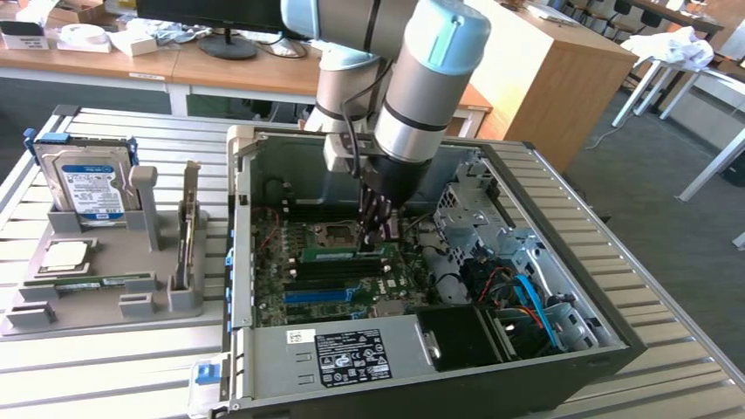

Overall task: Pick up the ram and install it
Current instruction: 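Insert the ram into the slot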

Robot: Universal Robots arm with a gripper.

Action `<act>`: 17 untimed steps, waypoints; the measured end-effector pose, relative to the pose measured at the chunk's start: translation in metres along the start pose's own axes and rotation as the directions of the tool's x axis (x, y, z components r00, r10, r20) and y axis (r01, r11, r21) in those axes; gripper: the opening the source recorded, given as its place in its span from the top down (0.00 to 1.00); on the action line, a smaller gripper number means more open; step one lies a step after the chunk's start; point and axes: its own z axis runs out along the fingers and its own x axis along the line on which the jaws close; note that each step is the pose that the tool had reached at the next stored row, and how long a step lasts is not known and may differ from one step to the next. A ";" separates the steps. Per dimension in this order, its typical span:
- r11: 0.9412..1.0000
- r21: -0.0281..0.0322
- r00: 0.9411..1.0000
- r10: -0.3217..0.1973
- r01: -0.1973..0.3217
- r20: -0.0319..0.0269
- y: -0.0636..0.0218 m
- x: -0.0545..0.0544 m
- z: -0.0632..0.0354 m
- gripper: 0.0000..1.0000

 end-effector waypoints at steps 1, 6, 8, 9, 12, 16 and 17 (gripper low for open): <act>1.000 0.000 1.000 0.000 0.000 0.000 -0.0001 0.000 0.0009 0.89; 1.000 0.000 1.000 0.000 0.000 0.000 -0.0001 0.000 0.0022 0.89; 1.000 0.000 1.000 0.001 -0.001 0.000 -0.0001 0.000 0.0023 0.89; 1.000 0.000 1.000 0.003 -0.003 0.000 -0.0001 0.000 0.0024 0.89; 1.000 0.000 1.000 0.009 -0.009 0.000 -0.0001 0.000 0.0025 0.89; 1.000 0.000 1.000 0.009 -0.009 0.000 -0.0001 0.000 0.0025 0.89; 1.000 0.000 1.000 0.009 -0.009 0.001 -0.0001 0.000 0.0027 0.89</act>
